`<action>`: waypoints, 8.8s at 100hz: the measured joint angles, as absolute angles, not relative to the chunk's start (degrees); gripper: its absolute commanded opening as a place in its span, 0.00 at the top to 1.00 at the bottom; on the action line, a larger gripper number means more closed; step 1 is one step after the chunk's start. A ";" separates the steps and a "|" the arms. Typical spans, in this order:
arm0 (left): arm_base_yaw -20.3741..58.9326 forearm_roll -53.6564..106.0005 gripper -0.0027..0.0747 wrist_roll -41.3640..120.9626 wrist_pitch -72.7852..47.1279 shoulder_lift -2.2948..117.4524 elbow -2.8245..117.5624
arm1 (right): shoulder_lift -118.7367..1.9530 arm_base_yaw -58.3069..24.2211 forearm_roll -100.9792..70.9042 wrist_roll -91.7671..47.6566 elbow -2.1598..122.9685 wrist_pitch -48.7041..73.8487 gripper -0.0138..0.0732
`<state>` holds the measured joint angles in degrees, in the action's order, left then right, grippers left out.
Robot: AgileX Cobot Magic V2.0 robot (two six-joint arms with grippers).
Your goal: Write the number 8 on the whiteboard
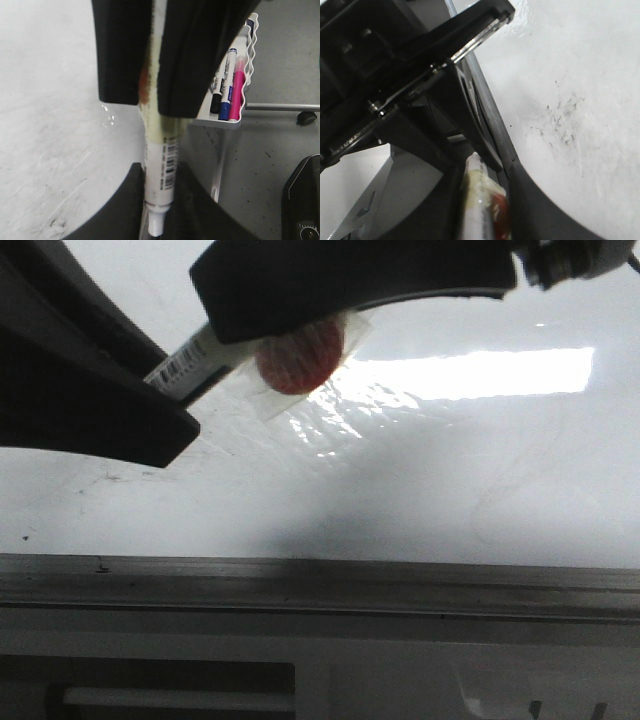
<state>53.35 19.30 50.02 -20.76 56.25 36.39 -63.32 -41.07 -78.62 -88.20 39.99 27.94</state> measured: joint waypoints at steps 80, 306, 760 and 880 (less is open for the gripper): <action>52.70 28.21 0.40 48.86 -17.96 46.12 36.27 | -52.25 -41.18 -77.16 -88.58 34.12 20.46 0.91; 40.41 36.96 0.89 29.28 -10.48 22.26 19.70 | -30.56 -41.18 -22.16 -37.09 31.86 9.75 0.91; 40.41 38.01 0.89 29.28 -11.68 22.26 19.57 | -48.73 -33.69 -5.14 -21.51 35.97 24.26 0.91; 40.38 38.01 0.89 29.28 -12.11 22.26 19.57 | -52.30 -31.13 -6.54 -21.27 39.26 18.00 0.91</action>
<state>40.38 38.01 29.28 -12.11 22.26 19.57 -52.30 -31.13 -6.54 -21.27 39.26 18.00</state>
